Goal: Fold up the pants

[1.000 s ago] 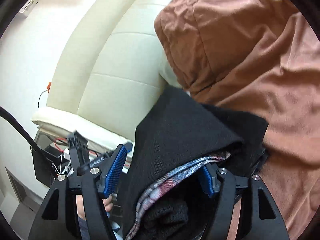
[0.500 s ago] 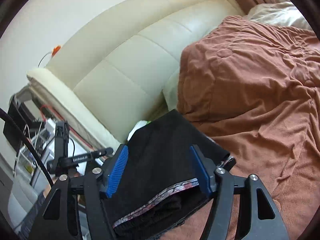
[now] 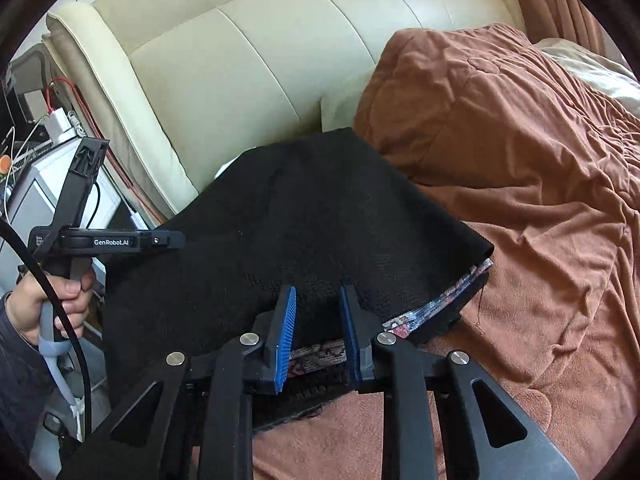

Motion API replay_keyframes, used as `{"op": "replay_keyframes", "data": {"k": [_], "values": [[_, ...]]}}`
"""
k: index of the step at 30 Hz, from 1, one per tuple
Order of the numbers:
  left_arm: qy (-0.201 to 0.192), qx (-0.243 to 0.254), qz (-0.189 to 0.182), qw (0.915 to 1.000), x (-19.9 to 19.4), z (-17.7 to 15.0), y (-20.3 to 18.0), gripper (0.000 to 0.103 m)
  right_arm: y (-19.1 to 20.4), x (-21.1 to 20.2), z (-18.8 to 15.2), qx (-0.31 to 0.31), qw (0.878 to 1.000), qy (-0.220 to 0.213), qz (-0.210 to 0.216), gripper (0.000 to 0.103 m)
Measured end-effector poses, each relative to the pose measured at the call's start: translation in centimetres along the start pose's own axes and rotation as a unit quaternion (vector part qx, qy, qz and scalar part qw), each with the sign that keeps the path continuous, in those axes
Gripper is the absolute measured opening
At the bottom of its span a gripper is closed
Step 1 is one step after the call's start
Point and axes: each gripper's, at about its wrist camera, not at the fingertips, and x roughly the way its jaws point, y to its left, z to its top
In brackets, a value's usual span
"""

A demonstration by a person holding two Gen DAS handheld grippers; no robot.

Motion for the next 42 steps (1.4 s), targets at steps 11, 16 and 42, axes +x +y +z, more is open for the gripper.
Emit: {"op": "replay_keyframes", "data": {"k": [11,16,42], "values": [[-0.022,0.013,-0.022,0.9994,-3.9,-2.1,-0.8,0.039,3.1,-2.8,1.0,-0.031,0.999,-0.018,-0.003,0.020],[-0.022,0.008,-0.039,0.9990,-5.5,-3.3,-0.9,0.039,6.6,-3.3,1.0,-0.061,0.997,-0.032,0.028,0.020],[-0.112,0.041,-0.070,0.9904,-22.2,-12.1,-8.7,0.078,6.4,-20.8,-3.5,-0.050,0.997,-0.026,-0.052,0.075]]}}
